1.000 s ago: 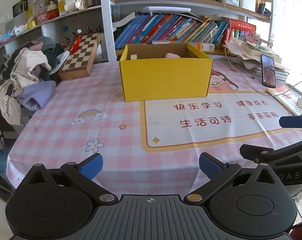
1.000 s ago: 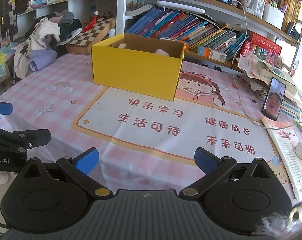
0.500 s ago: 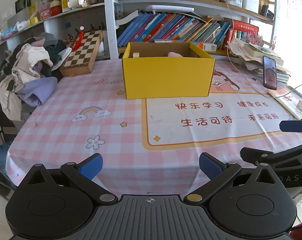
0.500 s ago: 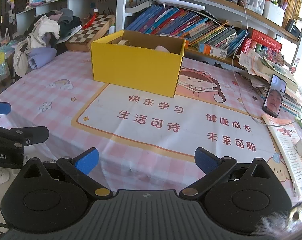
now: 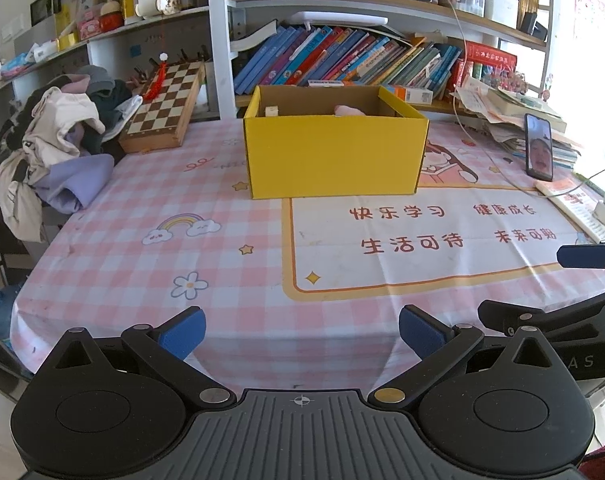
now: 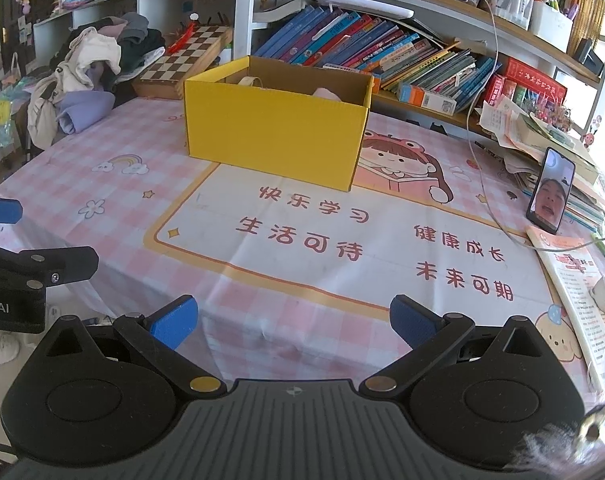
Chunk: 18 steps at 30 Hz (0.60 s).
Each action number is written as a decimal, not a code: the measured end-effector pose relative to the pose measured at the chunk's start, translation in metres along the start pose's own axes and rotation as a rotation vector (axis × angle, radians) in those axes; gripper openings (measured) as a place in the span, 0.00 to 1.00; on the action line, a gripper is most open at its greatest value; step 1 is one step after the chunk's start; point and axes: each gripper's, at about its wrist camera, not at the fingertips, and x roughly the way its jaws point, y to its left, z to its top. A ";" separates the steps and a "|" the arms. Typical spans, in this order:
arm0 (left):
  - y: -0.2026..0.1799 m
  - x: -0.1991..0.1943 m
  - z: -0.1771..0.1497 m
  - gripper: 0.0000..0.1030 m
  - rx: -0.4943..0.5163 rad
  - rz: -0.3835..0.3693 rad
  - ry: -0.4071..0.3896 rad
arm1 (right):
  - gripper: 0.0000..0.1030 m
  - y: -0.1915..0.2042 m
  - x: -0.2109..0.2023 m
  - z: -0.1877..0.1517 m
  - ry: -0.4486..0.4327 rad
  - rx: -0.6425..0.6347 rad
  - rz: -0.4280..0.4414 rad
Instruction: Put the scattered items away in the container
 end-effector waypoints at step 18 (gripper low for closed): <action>-0.002 0.002 0.001 1.00 0.030 0.008 0.005 | 1.00 -0.002 0.001 -0.001 0.007 -0.006 0.004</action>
